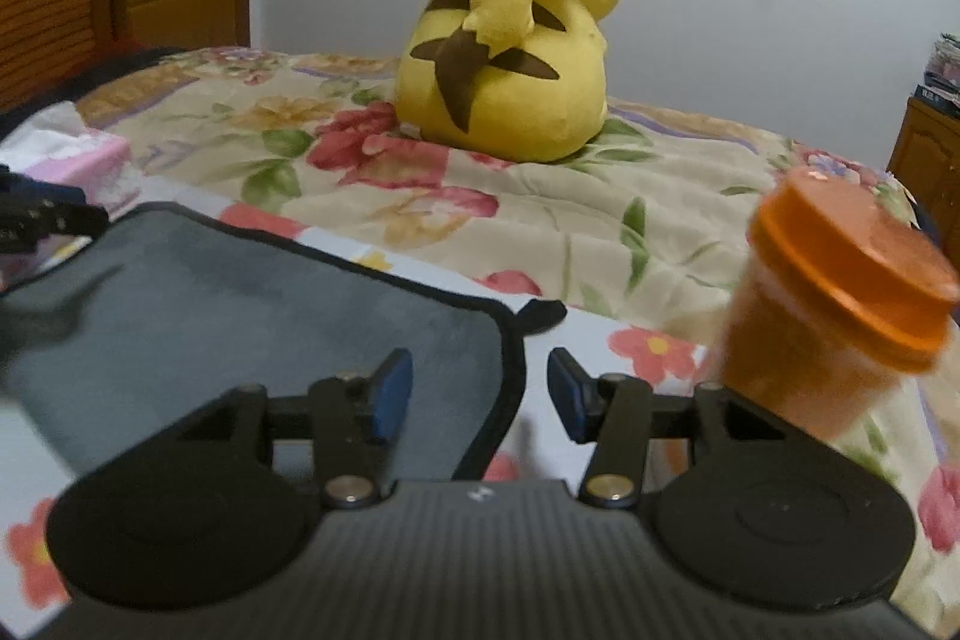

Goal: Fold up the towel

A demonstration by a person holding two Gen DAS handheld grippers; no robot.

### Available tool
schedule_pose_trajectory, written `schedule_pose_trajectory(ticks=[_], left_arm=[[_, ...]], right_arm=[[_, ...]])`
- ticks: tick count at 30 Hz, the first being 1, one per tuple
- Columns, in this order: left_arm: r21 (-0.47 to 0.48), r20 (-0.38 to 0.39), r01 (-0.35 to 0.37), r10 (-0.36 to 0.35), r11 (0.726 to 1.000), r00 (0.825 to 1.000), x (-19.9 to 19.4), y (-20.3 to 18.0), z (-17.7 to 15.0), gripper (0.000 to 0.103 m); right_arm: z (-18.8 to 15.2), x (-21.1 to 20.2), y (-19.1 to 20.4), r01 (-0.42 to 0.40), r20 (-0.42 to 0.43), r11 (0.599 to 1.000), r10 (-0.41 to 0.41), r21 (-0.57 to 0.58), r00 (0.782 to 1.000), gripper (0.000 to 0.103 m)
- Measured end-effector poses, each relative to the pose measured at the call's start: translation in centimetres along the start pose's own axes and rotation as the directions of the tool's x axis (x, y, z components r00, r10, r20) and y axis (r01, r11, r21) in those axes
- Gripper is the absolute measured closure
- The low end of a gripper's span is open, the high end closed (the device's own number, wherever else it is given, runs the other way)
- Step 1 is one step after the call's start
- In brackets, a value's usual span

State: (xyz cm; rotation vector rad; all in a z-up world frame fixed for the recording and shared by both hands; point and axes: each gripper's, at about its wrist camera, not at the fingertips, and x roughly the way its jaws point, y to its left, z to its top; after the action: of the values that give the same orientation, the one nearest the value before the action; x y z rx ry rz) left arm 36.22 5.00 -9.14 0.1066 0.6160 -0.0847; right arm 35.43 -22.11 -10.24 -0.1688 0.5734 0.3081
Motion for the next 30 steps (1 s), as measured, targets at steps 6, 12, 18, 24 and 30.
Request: schedule_pose_trajectory(ticks=[6,12,18,24,30], left_arm=[[-0.005,-0.025,0.022,-0.022,1.000,0.999,-3.6,-0.7,-0.9,0.056],[0.017,-0.032,0.038,-0.037,0.999,0.999,-7.4,-1.6,-1.4,0.053],[0.014,-0.016,0.035,-0.035,0.999,0.999,-11.4,-1.8,-1.3,0.042],[0.024,0.003,0.025,-0.025,0.999,1.000,-15.0,-1.9,-0.9,0.032],[0.018,0.031,0.001,-0.002,1.000,1.000,-18.3,-2.2,-0.8,0.014]], right_arm=[[-0.3,-4.5,0.4,-0.021,0.012,0.999,0.020,0.048,1.000,0.052],[-1.0,-8.2,1.1,-0.028,0.021,0.997,0.026,0.066,0.999,0.052],[-1.0,-11.7,1.6,-0.031,0.039,0.996,0.028,0.087,0.999,0.052],[-1.0,-15.1,2.0,-0.028,0.065,0.995,0.022,0.097,0.998,0.049],[-1.2,-17.5,2.3,-0.022,0.080,0.994,0.013,0.109,0.997,0.037]])
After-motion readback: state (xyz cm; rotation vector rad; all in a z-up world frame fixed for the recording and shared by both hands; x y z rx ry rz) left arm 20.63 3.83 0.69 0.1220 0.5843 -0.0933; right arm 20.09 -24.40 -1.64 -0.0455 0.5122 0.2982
